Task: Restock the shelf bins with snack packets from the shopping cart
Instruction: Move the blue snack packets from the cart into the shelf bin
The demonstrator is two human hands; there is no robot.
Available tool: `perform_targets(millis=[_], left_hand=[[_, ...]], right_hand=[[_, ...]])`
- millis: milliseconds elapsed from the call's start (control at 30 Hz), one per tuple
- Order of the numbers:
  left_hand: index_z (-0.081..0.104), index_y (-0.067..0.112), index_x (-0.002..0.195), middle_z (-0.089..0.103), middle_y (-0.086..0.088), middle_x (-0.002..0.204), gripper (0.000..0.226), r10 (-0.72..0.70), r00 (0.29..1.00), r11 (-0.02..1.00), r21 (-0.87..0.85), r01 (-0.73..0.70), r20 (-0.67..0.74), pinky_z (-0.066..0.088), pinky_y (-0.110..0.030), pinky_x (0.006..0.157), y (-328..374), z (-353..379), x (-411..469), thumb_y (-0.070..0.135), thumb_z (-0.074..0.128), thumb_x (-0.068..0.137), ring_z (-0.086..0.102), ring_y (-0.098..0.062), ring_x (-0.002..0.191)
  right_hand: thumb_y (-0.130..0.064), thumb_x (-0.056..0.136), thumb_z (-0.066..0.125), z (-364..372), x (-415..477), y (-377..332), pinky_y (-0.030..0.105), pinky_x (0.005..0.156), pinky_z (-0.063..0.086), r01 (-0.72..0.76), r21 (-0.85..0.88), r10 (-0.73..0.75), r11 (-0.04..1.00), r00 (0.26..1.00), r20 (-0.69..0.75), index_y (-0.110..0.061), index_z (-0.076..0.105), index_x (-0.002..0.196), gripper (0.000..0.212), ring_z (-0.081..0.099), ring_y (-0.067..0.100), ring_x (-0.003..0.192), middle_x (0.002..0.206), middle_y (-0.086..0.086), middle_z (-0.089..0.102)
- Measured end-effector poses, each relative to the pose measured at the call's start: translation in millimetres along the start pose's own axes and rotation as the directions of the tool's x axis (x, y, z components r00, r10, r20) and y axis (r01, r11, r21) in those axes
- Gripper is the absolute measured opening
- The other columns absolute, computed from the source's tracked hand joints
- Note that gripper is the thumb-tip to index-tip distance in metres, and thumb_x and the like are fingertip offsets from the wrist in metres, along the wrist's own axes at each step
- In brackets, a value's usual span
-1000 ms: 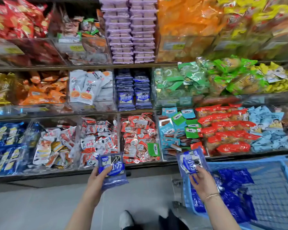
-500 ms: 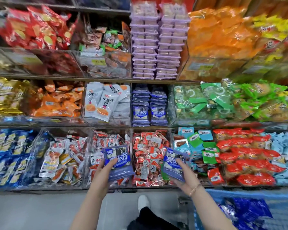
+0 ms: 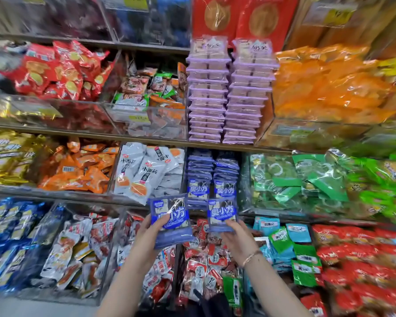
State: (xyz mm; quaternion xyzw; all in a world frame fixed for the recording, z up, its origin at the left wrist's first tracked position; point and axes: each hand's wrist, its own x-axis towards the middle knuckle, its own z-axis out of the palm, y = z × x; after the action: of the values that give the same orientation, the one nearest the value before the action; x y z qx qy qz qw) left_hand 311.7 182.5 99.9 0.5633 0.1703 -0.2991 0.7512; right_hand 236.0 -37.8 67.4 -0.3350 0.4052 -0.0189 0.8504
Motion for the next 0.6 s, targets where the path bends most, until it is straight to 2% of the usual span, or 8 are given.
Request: perform_targets(millis=[100,167,200,300,367,467,533,600], left_hand=[[0.050,0.018,0.135,0.073,-0.005,0.106,0.084,0.012,1.000,1.000,0.008,-0.012,0.021,0.052,-0.030,0.057,15.6,7.1,13.7,0.033,0.079,0.057,0.073,-0.020,0.077],[0.045,0.022,0.140,0.072,-0.004,0.111,0.090,0.007,0.999,1.000,0.006,-0.007,0.035,0.052,-0.031,0.060,23.7,10.3,21.3,0.034,0.080,0.057,0.073,-0.020,0.080],[0.045,0.023,0.139,0.073,-0.003,0.108,0.088,0.010,0.999,1.000,0.013,-0.011,0.046,0.052,-0.030,0.058,27.6,12.2,24.3,0.034,0.080,0.059,0.073,-0.019,0.078],[0.044,0.024,0.130,0.075,0.000,0.100,0.081,0.013,0.999,1.000,0.020,-0.014,0.041,0.053,-0.028,0.053,39.3,18.0,30.8,0.033,0.079,0.057,0.073,-0.016,0.070],[0.037,0.033,0.136,0.072,-0.001,0.108,0.091,0.007,1.000,1.000,0.011,-0.008,0.020,0.052,-0.030,0.057,44.7,20.3,34.3,0.032,0.079,0.055,0.073,-0.015,0.068],[0.032,0.030,0.143,0.067,-0.005,0.115,0.101,-0.007,1.000,1.000,0.005,0.007,0.008,0.049,-0.034,0.062,48.3,20.8,40.2,0.030,0.079,0.054,0.072,-0.014,0.065],[0.033,0.031,0.143,0.065,-0.005,0.121,0.102,-0.017,1.000,1.000,0.009,0.017,0.010,0.051,-0.035,0.066,47.8,19.8,43.5,0.032,0.081,0.052,0.073,-0.016,0.075],[0.030,0.032,0.145,0.060,-0.006,0.130,0.107,-0.033,0.999,0.999,0.012,0.033,0.013,0.053,-0.038,0.078,45.8,18.0,46.7,0.034,0.082,0.051,0.069,-0.023,0.097]], right_hand=[[-0.007,0.089,0.059,21.1,15.8,-14.2,0.034,0.093,0.044,0.022,0.109,-0.022,0.994,1.000,-0.003,-0.016,0.042,0.123,0.039,0.056,0.024,0.103,0.107,0.007,0.058],[-0.010,0.090,0.059,37.1,26.1,-23.0,0.036,0.101,0.039,0.038,0.165,-0.037,0.986,0.999,-0.008,-0.015,0.036,0.138,0.054,0.046,0.027,0.123,0.124,0.006,0.045],[-0.011,0.091,0.059,45.3,32.7,-28.8,0.036,0.103,0.037,0.058,0.196,-0.055,0.979,0.998,-0.024,-0.015,0.034,0.141,0.056,0.042,0.027,0.128,0.126,0.007,0.042],[-0.013,0.094,0.053,71.6,53.6,-55.0,0.033,0.103,0.040,0.136,0.271,-0.125,0.953,0.990,-0.060,-0.008,0.039,0.137,0.045,0.049,0.023,0.115,0.122,0.013,0.048],[-0.015,0.096,0.050,86.8,68.9,-74.8,0.032,0.099,0.042,0.164,0.315,-0.149,0.935,0.986,-0.073,-0.008,0.044,0.128,0.034,0.053,0.021,0.109,0.123,0.014,0.049],[-0.020,0.095,0.053,99.6,85.9,-97.0,0.031,0.104,0.040,0.168,0.331,-0.134,0.929,0.984,-0.121,-0.010,0.047,0.128,0.035,0.050,0.018,0.118,0.125,0.011,0.047],[-0.020,0.094,0.054,102.3,92.2,-101.3,0.029,0.109,0.036,0.171,0.334,-0.127,0.927,0.981,-0.148,-0.009,0.048,0.130,0.037,0.049,0.016,0.120,0.124,0.008,0.047],[-0.011,0.096,0.051,101.8,98.4,-98.4,0.024,0.110,0.032,0.174,0.368,-0.116,0.913,0.978,-0.174,-0.001,0.045,0.133,0.039,0.048,0.016,0.121,0.127,0.009,0.051]])
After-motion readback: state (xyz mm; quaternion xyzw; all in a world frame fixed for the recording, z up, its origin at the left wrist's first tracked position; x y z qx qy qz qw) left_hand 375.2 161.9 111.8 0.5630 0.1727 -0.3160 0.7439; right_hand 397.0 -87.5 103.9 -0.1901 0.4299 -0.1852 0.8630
